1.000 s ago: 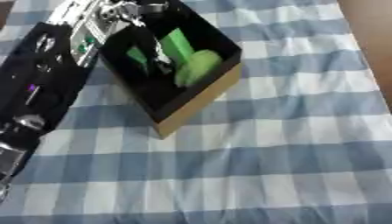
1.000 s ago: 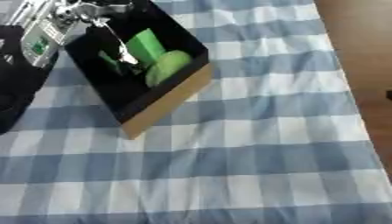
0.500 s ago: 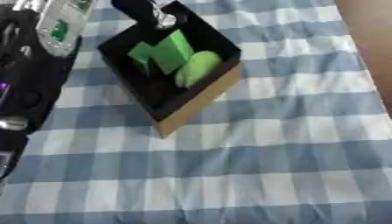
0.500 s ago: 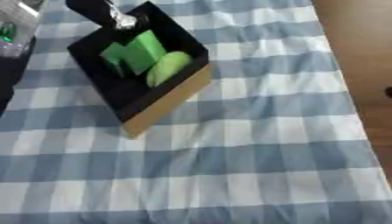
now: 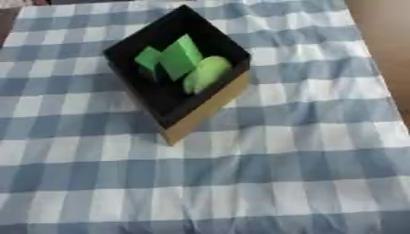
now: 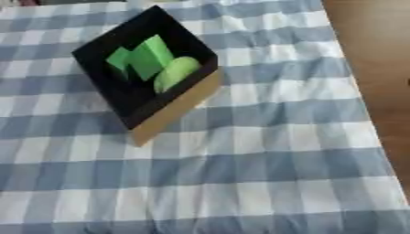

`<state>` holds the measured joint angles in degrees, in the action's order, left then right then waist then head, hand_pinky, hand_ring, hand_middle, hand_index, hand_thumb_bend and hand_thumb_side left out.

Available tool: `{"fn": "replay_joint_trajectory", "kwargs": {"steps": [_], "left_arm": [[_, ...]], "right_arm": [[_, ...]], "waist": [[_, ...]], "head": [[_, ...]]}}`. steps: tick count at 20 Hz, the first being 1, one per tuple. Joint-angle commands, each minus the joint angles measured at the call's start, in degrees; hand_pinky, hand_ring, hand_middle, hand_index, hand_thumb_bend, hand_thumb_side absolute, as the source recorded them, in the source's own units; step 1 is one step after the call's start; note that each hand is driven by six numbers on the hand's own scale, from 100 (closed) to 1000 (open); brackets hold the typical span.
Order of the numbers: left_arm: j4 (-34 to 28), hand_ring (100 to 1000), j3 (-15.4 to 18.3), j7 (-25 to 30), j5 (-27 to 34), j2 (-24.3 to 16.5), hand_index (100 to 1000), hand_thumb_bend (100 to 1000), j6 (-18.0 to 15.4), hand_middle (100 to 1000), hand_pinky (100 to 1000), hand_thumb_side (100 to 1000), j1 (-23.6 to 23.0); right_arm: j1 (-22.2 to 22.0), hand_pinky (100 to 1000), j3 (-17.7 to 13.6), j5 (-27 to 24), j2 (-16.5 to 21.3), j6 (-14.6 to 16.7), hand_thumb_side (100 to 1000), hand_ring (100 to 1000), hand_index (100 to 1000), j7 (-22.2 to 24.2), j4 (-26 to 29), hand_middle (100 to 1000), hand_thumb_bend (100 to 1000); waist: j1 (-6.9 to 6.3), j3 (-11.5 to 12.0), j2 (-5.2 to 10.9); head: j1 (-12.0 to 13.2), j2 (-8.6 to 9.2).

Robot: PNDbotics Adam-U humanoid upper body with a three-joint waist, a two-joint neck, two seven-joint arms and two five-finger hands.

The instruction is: Pick up objects on the table and place them in the box.

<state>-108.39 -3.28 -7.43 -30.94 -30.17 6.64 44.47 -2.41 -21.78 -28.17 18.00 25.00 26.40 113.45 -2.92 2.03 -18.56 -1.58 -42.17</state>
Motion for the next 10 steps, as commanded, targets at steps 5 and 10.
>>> {"fn": "replay_joint_trajectory", "kwargs": {"steps": [5,10], "left_arm": [[-6.17,820,5.46,-16.25,7.54,3.59,879,441,-9.29,762,858,474,-9.01],[-6.20,806,6.51,-15.88,13.63,6.07,878,458,-17.10,748,853,511,-12.22]], "right_arm": [[1.65,917,-0.64,-3.12,1.83,1.64,562,1000,901,-0.72,1.14,407,100],[2.61,915,-0.76,-4.82,1.89,2.20,561,1000,899,-1.02,1.14,414,100]], "waist": [[2.48,0.30,1.23],[3.43,0.12,1.00]], "head": [[0.13,1.08],[0.80,1.41]]}}
